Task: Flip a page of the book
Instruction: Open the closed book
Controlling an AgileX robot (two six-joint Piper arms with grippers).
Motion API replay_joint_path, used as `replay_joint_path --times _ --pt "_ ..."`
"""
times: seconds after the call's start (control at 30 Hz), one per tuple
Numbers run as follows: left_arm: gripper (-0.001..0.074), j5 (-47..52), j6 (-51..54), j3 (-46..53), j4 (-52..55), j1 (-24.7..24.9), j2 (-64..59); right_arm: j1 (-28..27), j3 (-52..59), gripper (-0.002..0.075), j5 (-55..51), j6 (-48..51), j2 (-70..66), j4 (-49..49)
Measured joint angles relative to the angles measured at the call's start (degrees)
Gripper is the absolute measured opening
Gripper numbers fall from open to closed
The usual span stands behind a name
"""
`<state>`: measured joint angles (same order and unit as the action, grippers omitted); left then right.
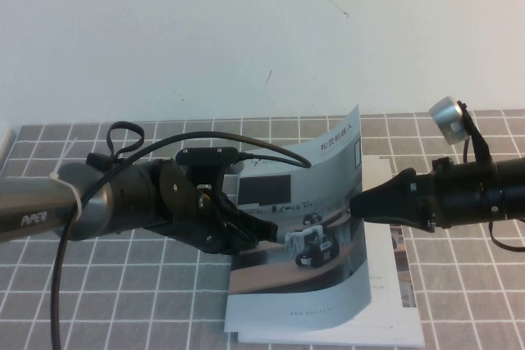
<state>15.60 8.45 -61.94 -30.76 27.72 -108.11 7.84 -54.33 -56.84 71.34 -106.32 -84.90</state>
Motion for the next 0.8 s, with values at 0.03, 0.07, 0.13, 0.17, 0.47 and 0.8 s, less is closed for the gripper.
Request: replay_joint_path --times 0.03,0.07,0.13,0.17,0.47,0.8 --pt "-0.0004 0.0 0.0 0.0 0.0 0.0 0.0 0.0 0.0 0.0394 -0.5 0.0 0.0 0.0" --pt "-0.0004 0.0 0.0 0.0 0.0 0.0 0.0 0.0 -0.1 0.0394 -0.9 0.0 0.0 0.0" --pt "-0.0004 0.0 0.0 0.0 0.0 0.0 0.0 0.0 -0.7 0.0394 -2.0 0.0 0.0 0.0" --pt "-0.0004 0.0 0.0 0.0 0.0 0.0 0.0 0.0 -1.1 0.0394 -2.6 -0.1 0.0 0.0" --pt "-0.0004 -0.1 0.0 0.0 -0.1 0.0 -0.1 0.1 -4.2 0.0394 -4.3 -3.2 0.0 3.7" --pt "-0.0004 -0.1 0.0 0.0 -0.1 0.0 -0.1 0.1 -7.5 0.0394 -4.4 -9.3 0.0 12.8"
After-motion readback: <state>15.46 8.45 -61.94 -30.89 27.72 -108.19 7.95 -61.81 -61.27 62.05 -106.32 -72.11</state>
